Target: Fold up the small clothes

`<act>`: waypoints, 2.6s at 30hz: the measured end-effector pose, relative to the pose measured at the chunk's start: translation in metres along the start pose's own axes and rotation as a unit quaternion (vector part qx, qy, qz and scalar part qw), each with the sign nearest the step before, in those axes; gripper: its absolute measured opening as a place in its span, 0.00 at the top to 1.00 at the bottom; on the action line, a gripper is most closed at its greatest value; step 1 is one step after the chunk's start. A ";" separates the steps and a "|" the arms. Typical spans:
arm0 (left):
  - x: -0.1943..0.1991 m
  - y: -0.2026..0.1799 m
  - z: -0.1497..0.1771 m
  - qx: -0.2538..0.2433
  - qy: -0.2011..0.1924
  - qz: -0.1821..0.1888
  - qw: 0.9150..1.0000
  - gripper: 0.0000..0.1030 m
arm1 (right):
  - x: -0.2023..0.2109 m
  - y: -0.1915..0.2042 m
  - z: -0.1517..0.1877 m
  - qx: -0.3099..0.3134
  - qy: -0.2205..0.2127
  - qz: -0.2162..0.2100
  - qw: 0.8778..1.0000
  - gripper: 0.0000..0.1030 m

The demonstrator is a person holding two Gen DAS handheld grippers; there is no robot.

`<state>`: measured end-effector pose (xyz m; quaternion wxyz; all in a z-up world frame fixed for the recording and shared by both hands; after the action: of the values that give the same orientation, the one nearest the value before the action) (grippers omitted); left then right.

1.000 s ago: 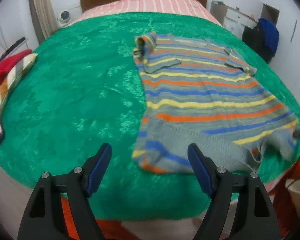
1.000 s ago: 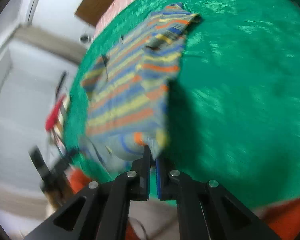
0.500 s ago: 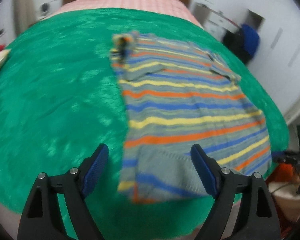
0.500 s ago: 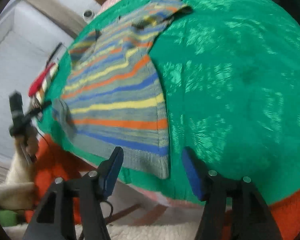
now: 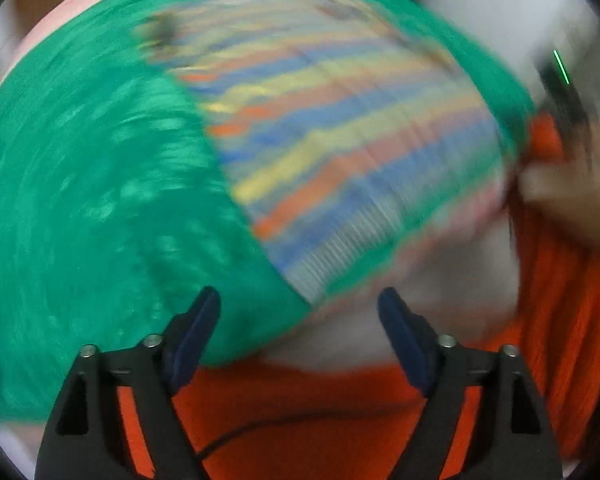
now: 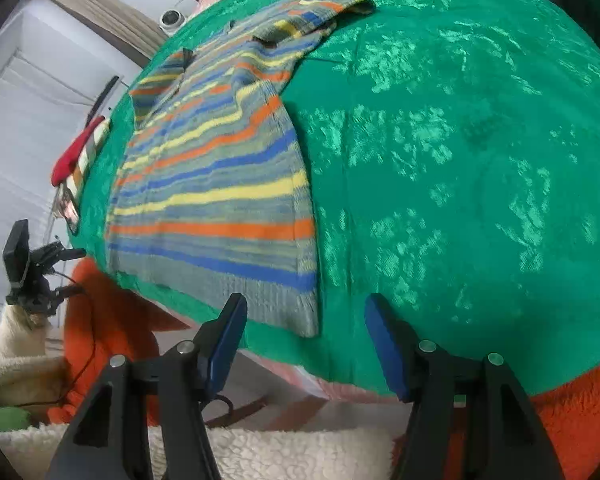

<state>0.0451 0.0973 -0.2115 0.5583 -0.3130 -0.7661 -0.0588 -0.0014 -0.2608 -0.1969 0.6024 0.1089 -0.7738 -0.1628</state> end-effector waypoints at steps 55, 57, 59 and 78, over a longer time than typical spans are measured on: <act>0.001 0.078 -0.037 0.249 -0.224 -0.215 0.918 0.06 | -0.067 0.031 -0.291 0.109 -0.129 0.159 0.973 0.94; -0.001 0.082 -0.036 0.260 -0.224 -0.207 0.916 0.06 | -0.025 -0.007 -0.305 0.066 -0.163 0.181 0.968 0.94; -0.004 0.086 -0.036 0.272 -0.224 -0.200 0.914 0.06 | 0.029 -0.059 -0.317 0.029 -0.196 0.235 0.952 0.94; -0.020 0.087 -0.031 0.274 -0.191 -0.233 0.913 0.06 | 0.029 -0.243 -0.272 -0.045 -0.114 0.349 0.929 0.86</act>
<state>0.1213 0.1445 -0.2405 0.4361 0.0347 -0.8951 0.0859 0.2478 -0.5287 -0.2042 0.5336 -0.2143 -0.8181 0.0114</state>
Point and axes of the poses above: each gripper's, at about its wrist camera, not at the fingertips, and x roughly against the way its jaws point, y to its left, z to its underside, the point moved 10 cm from there along -x, roughly the way its jaws point, and after that the axes turned 7 degrees about z, right-handed, at the moved point
